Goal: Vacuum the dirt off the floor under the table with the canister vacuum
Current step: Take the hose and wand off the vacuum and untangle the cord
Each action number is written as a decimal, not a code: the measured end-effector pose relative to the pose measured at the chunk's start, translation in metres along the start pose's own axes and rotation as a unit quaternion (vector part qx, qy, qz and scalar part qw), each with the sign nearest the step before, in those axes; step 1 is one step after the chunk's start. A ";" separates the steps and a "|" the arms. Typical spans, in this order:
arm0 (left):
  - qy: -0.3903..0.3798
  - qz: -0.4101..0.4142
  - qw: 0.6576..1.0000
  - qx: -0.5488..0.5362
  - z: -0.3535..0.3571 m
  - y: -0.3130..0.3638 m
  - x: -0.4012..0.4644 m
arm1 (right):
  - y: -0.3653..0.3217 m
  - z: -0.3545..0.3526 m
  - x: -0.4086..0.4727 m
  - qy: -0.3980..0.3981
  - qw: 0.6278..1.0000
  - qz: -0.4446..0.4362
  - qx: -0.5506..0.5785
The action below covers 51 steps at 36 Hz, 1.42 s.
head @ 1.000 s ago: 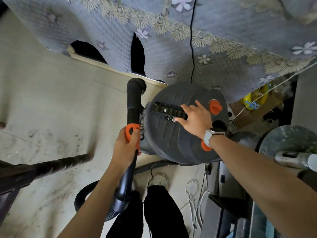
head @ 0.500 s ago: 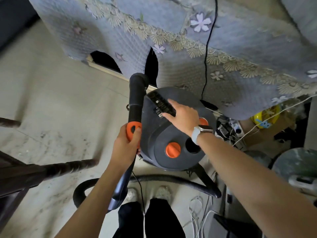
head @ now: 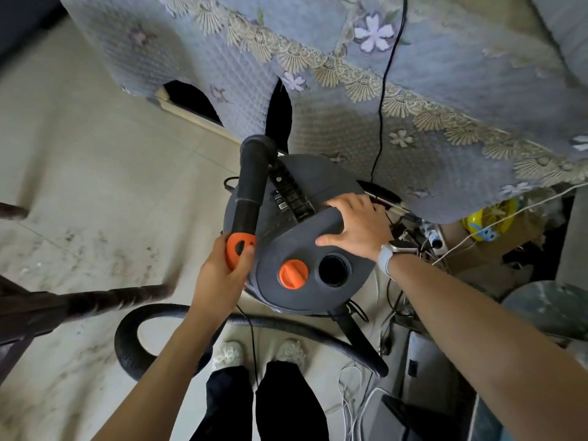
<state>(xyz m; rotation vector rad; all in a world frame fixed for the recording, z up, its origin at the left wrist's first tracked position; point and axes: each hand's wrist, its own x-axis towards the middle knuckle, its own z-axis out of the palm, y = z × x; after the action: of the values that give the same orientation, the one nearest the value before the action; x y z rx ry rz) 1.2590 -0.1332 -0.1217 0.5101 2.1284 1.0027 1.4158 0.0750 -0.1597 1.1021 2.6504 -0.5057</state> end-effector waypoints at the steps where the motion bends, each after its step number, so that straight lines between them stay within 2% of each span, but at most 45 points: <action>1: 0.004 -0.003 1.000 0.002 0.001 -0.001 0.000 | -0.002 0.002 -0.003 0.006 1.000 0.007 0.002; 9: 0.028 -0.025 0.996 0.086 0.012 -0.017 -0.013 | -0.028 0.022 -0.046 0.032 0.996 0.083 0.005; 14: 0.067 -0.018 0.991 0.112 0.013 -0.035 -0.023 | -0.042 0.024 -0.052 -0.003 0.997 0.073 0.007; 17: 0.078 -0.021 0.988 0.130 0.012 -0.039 -0.030 | -0.058 0.017 -0.040 -0.022 0.995 0.066 0.072; 22: 0.074 -0.019 0.989 0.125 0.011 -0.042 -0.038 | -0.091 0.015 -0.019 -0.052 0.967 0.146 0.202; 27: 0.060 -0.013 0.989 0.134 0.009 -0.042 -0.037 | -0.102 0.023 -0.013 -0.016 0.963 0.181 0.199; 35: 0.058 0.004 0.990 0.127 0.008 -0.035 -0.017 | -0.107 0.033 0.007 0.112 0.974 0.163 0.112; 42: 0.076 0.017 0.986 0.144 -0.002 -0.029 0.009 | -0.113 0.025 0.038 0.115 0.974 0.170 0.096; 46: 0.093 0.012 0.984 0.154 -0.003 -0.031 0.013 | -0.107 0.020 0.043 0.122 0.982 0.123 0.081; 49: 0.112 0.006 0.982 0.153 0.001 -0.033 0.012 | -0.086 0.019 0.032 0.136 0.989 -0.010 0.055; 51: 0.122 0.000 0.981 0.149 0.006 -0.033 0.011 | -0.069 0.016 0.026 0.089 0.993 -0.079 -0.003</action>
<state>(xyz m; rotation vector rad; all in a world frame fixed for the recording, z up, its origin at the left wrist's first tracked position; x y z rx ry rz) 1.2544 -0.1438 -0.1547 0.5538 2.5176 0.7821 1.3498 0.0396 -0.1677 0.9832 2.9073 -0.4462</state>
